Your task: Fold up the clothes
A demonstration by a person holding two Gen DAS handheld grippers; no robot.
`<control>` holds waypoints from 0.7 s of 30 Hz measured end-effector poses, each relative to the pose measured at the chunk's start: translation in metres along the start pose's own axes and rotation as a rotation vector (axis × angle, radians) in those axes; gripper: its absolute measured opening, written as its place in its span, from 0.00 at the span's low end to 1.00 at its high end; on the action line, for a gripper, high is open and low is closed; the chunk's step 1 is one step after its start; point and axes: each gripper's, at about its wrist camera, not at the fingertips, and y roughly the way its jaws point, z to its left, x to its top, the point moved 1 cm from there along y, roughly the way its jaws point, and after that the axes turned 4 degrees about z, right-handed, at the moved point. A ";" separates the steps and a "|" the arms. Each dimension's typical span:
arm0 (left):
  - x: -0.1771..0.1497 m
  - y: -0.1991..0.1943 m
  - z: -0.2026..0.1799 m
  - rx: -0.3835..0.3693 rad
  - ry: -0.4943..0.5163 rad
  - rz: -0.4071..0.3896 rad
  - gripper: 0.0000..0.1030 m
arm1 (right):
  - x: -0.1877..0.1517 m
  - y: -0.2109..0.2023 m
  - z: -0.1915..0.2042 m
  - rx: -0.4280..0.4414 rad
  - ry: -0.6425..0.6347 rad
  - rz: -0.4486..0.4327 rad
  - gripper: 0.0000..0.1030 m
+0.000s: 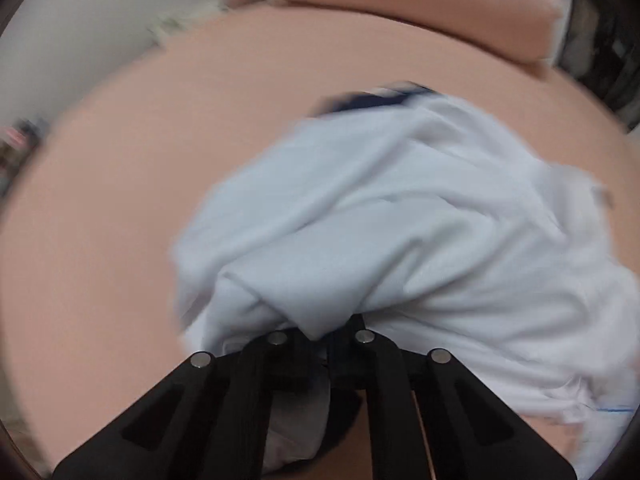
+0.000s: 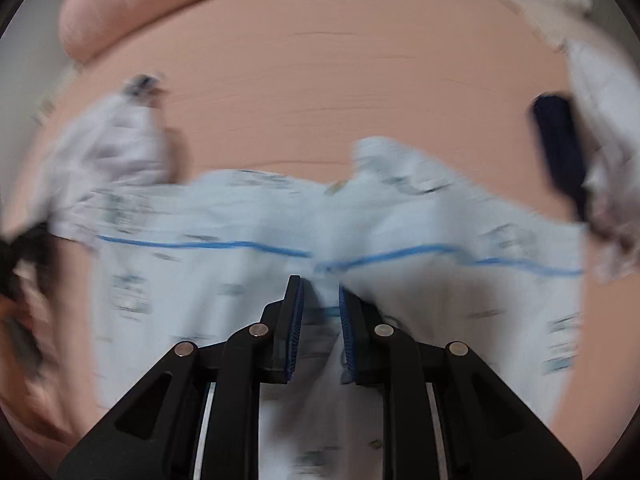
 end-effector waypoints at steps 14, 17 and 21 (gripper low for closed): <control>-0.089 -0.102 -0.116 -0.622 0.262 0.074 0.41 | -0.020 -0.031 -0.018 0.131 0.067 -0.057 0.16; -0.105 -0.114 -0.187 -0.680 0.410 0.070 0.41 | -0.028 -0.034 -0.036 0.174 0.112 -0.055 0.16; -0.097 -0.089 -0.219 -0.666 0.427 0.135 0.40 | -0.037 -0.033 -0.048 0.154 0.089 -0.048 0.16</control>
